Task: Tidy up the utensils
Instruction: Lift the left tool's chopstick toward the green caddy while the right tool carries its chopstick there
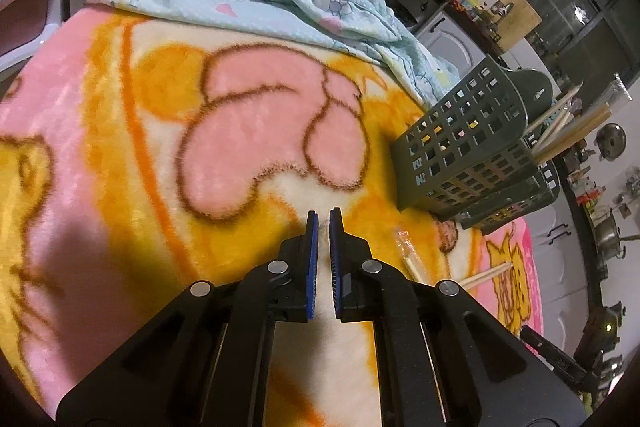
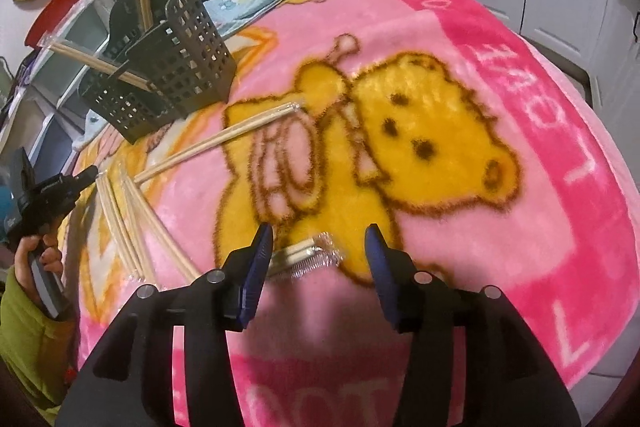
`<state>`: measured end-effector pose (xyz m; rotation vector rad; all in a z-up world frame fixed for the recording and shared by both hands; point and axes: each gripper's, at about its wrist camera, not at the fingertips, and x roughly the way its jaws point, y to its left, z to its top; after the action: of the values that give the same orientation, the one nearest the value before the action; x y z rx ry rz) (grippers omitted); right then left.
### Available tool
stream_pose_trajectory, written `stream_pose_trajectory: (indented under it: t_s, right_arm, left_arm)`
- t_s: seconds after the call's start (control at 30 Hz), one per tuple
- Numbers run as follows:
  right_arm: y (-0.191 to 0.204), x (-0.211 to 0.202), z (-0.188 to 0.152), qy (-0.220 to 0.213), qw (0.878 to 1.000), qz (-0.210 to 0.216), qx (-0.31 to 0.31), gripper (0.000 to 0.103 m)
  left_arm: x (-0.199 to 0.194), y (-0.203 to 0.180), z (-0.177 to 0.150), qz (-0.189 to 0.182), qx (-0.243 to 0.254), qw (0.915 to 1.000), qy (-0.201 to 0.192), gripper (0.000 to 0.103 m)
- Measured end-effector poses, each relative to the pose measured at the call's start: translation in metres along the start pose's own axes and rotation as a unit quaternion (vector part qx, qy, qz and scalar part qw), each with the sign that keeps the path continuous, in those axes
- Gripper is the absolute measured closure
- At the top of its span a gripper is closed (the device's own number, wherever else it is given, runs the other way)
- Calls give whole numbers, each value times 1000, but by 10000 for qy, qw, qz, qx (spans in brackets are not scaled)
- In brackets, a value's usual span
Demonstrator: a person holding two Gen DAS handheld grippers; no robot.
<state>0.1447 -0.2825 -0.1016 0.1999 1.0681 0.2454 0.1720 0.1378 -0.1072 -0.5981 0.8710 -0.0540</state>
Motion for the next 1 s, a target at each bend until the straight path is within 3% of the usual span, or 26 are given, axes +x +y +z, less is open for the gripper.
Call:
stream_pose_trajectory:
  t_s: [0.1,0.13,0.17,0.23,0.6,0.8,1.0]
  right_arm:
    - [-1,4,-4,101,9999,5,33,59]
    - [-1,5,-5,124,9999,32,35,66]
    - [0,6,-5,139,9999,24,2,83]
    - [4,7,-6,147,9998,22,-122,98]
    - [31,-31,7,-682,9951,29,-721,99]
    - [59,-65,17,-1320,9841,3,-1191,99]
    - [71,-87,24,-1681,9763,-25,-1366,99]
  left_arm:
    - [-3,0,0,-5,4,10000,-46,101]
    - [-4,0,-1,-9,2,10000,-54,101]
    - [-5,1,-1,-14,2,10000,-67,101]
    - [-8,0,-1,-15,21,9999,-99,101]
    - [-38,-13,0,-249,233,9988,-339,102]
    - [-59,-35,1,-497,451,9964,-516,102]
    - [-78,-68,5,-748,764,9919,-679,102]
